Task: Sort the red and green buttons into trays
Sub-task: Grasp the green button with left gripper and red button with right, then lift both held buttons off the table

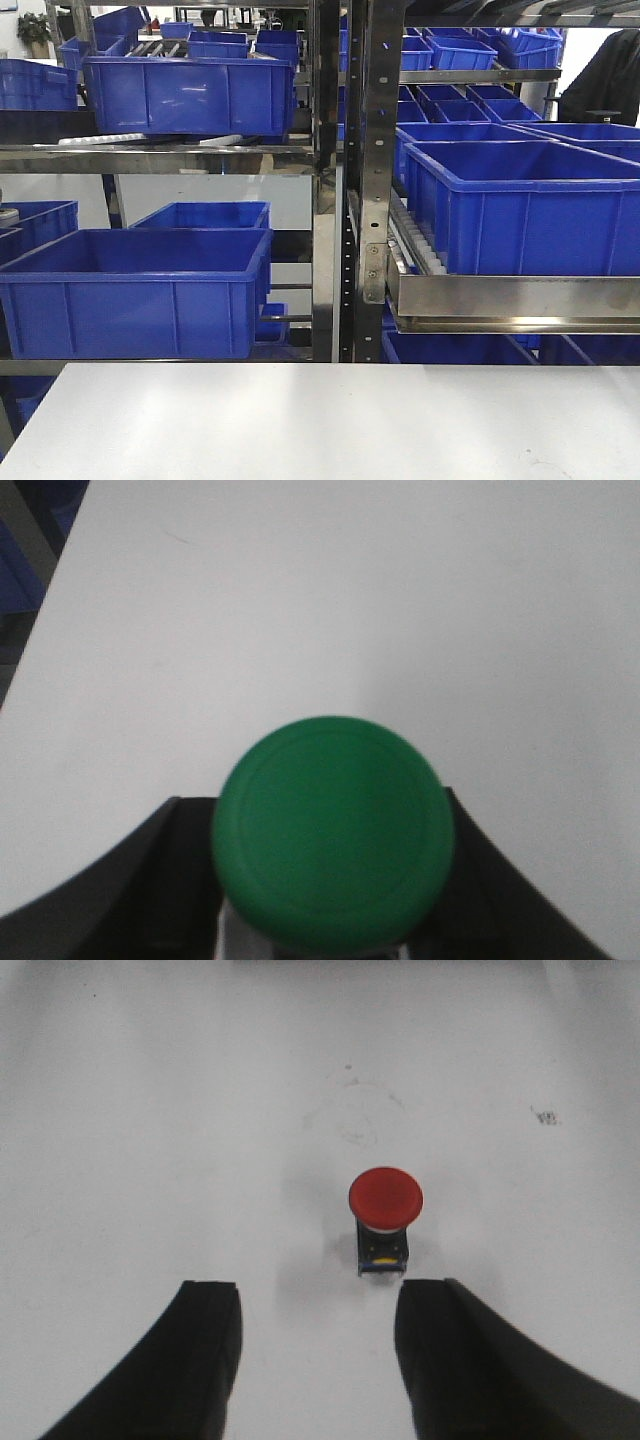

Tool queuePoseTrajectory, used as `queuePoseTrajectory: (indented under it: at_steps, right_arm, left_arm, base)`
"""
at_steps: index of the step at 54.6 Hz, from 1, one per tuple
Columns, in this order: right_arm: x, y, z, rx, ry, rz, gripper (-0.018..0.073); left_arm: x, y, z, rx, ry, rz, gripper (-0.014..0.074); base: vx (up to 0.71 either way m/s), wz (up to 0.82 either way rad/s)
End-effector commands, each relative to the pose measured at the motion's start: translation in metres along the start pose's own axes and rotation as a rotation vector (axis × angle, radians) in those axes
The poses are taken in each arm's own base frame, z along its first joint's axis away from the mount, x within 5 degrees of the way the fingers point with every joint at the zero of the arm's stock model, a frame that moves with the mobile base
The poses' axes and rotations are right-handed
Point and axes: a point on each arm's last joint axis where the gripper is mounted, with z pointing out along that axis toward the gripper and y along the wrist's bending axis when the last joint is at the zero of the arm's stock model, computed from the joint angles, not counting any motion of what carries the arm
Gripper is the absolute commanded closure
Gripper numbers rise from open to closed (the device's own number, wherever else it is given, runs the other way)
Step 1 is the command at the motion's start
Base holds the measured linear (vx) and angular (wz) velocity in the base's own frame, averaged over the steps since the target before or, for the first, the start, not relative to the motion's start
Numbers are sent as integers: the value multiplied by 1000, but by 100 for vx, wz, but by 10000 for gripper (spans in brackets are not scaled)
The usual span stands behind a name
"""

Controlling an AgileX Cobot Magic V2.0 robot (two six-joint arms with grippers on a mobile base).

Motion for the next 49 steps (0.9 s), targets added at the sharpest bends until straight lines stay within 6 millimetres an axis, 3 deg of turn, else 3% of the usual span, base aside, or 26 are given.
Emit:
queuePoseTrajectory:
  at_steps: [1, 10, 19, 34, 49]
  right_arm:
    - [-13, 1, 2, -5, -31, 12, 36]
    - [-11, 0, 17, 8, 61, 40, -100]
    - [-31, -1, 34, 36, 114, 6, -125]
    - [-67, -5, 80, 113, 254, 0, -95]
    - [-77, -11, 127, 143, 348, 11, -86]
  left_arm:
    - [-19, 1, -1, -5, -127, -17, 286]
    - [-16, 1, -1, -5, -105, -17, 467]
    - [-17, 1, -2, -3, -103, -56, 559]
    - [-21, 1, -5, 1, -119, -88, 578]
    - [-21, 1, -5, 1, -119, -88, 575]
  base:
    - [0, 0]
    - [0, 0]
    - [0, 0]
    - [0, 0]
    - [0, 0]
